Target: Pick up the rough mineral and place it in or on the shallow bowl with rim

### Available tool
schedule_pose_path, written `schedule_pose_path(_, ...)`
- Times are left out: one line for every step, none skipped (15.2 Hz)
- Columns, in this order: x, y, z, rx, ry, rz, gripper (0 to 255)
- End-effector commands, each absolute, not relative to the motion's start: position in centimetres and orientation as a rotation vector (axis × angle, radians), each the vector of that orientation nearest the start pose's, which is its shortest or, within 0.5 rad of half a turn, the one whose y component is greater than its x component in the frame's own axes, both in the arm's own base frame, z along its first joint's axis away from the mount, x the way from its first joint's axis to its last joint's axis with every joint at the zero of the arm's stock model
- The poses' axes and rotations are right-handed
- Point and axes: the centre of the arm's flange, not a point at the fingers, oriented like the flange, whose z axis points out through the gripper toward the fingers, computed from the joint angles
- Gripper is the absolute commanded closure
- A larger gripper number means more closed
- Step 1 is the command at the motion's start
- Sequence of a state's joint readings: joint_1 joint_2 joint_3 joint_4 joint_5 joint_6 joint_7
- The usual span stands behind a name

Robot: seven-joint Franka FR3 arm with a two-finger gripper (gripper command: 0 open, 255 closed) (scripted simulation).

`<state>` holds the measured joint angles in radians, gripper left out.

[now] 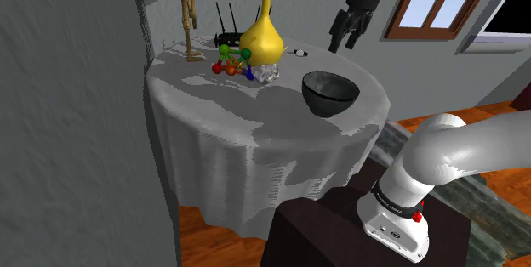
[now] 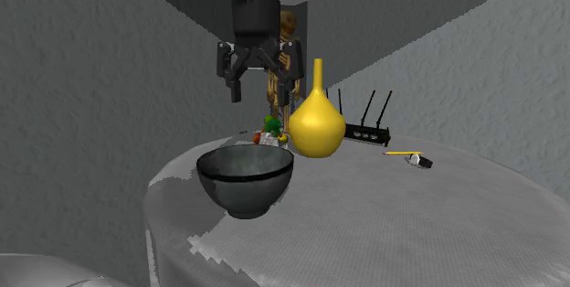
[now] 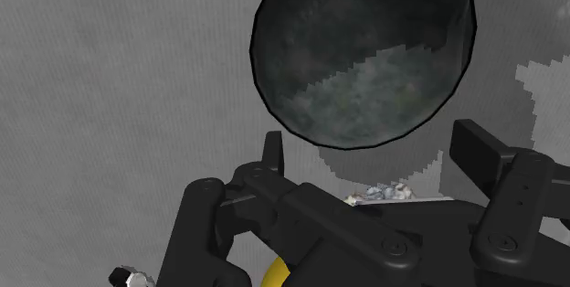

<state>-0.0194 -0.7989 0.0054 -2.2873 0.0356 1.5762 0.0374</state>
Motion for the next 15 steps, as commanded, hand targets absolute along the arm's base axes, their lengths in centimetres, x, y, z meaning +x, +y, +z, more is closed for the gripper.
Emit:
schedule_pose_path(30.4,0.0,62.8,-3.105,0.08,-0.136,0)
schedule_pose_path(32.0,-0.1,62.5,-3.103,0.031,-0.109,0)
schedule_pose_path(33.5,-0.2,62.2,-3.101,-0.018,-0.083,0)
schedule_pose_path(35.1,-0.2,61.8,-3.097,-0.067,-0.057,0)
schedule_pose_path(36.6,-0.1,61.5,-3.093,-0.116,-0.03,0)
schedule_pose_path(38.1,0.0,61.1,-3.087,-0.164,-0.004,0)
schedule_pose_path(39.7,0.1,60.7,-3.081,-0.213,0.022,0)
schedule_pose_path(41.2,0.3,60.3,-3.073,-0.261,0.048,0)
schedule_pose_path(42.7,0.5,59.8,-3.065,-0.309,0.074,0)
schedule_pose_path(44.2,0.8,59.4,-3.055,-0.357,0.1,0)
schedule_pose_path(45.6,1.2,58.9,-3.045,-0.404,0.126,0)
schedule_pose_path(47.1,1.6,58.3,-3.034,-0.452,0.152,0)
schedule_pose_path(48.5,2.0,57.8,-3.022,-0.499,0.178,0)
schedule_pose_path(49.9,2.5,57.2,-3.008,-0.546,0.204,0)
schedule_pose_path(51.3,3.0,56.6,-2.994,-0.593,0.229,0)
